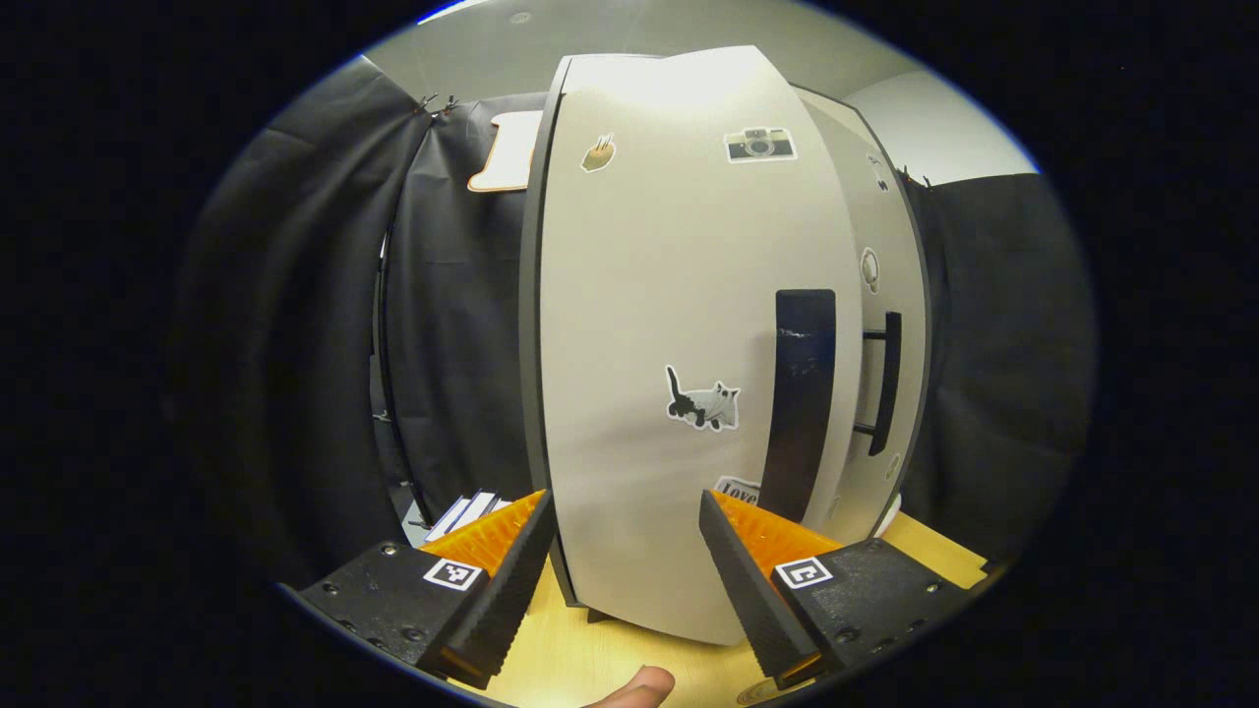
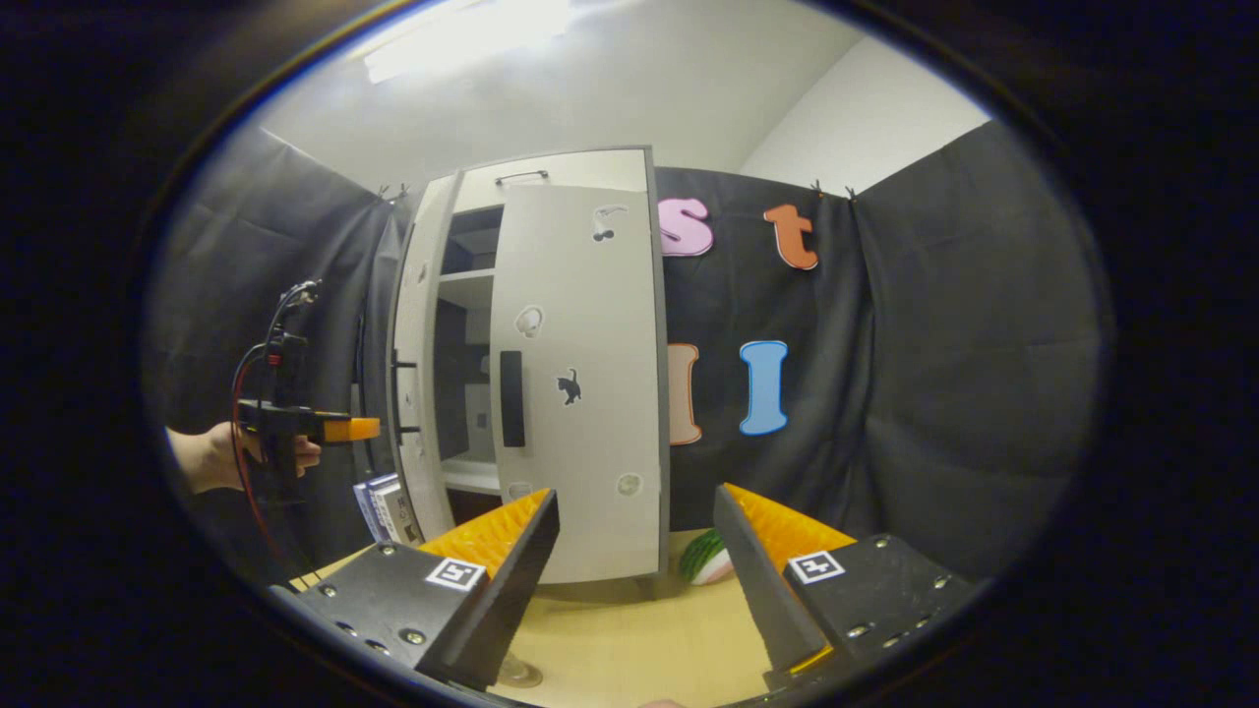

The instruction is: Grasp the bottle in the cabinet with the left hand and place it on the coaster, then close the right door with the right hand and the left door with the left hand.

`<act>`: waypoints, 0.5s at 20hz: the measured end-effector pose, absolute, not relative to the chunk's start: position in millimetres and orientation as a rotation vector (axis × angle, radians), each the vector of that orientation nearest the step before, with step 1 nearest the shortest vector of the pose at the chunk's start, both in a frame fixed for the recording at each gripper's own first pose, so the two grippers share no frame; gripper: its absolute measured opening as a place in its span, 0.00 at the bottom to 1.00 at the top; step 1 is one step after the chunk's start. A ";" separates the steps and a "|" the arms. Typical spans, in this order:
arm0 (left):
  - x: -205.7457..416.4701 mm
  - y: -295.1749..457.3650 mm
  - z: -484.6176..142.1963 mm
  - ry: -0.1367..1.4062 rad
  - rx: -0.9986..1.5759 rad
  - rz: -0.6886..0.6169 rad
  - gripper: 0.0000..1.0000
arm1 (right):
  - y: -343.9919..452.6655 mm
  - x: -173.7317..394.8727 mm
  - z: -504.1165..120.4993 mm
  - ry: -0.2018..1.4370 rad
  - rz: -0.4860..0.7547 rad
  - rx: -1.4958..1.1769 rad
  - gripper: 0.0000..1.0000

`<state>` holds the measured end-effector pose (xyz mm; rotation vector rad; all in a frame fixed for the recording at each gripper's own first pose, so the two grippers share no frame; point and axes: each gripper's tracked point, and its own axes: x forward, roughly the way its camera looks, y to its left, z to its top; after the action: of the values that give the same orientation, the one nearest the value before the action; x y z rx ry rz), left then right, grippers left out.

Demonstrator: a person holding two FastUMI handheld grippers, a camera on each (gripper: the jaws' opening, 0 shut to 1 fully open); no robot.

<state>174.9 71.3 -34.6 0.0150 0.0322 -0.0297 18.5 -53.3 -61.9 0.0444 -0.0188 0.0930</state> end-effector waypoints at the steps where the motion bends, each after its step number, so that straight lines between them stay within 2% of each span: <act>1: 175.3 69.0 -35.3 0.037 0.011 -0.028 0.93 | -56.2 16.6 -64.0 -0.018 0.090 0.046 0.96; 2: 173.5 67.1 -36.4 0.041 0.010 -0.027 0.93 | -57.6 15.1 -65.6 -0.013 0.088 0.050 0.96; 3: 171.3 65.0 -36.7 0.042 0.012 -0.026 0.93 | -58.7 13.5 -68.1 -0.007 0.087 0.053 0.92; 4: 168.8 64.4 -35.3 0.039 0.020 -0.017 0.92 | -59.5 12.3 -69.3 -0.003 0.083 0.052 0.92; 5: 165.9 63.9 -33.5 0.030 0.030 -0.008 0.93 | -61.9 10.9 -68.6 -0.002 0.079 0.052 0.96; 6: 162.8 63.3 -31.5 0.018 0.037 0.000 0.93 | -62.7 9.0 -67.0 -0.004 0.079 0.054 0.92; 7: 159.0 62.2 -30.6 0.013 0.043 0.006 0.93 | -62.2 6.5 -66.4 -0.007 0.083 0.058 0.96; 10: 139.5 58.9 -32.8 0.013 0.040 0.012 0.93 | -59.4 -2.4 -61.7 -0.012 0.099 0.064 0.96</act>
<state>139.5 58.9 -32.8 0.0398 0.0133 0.0116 -2.4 -59.4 -61.7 0.0638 -0.0120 0.0991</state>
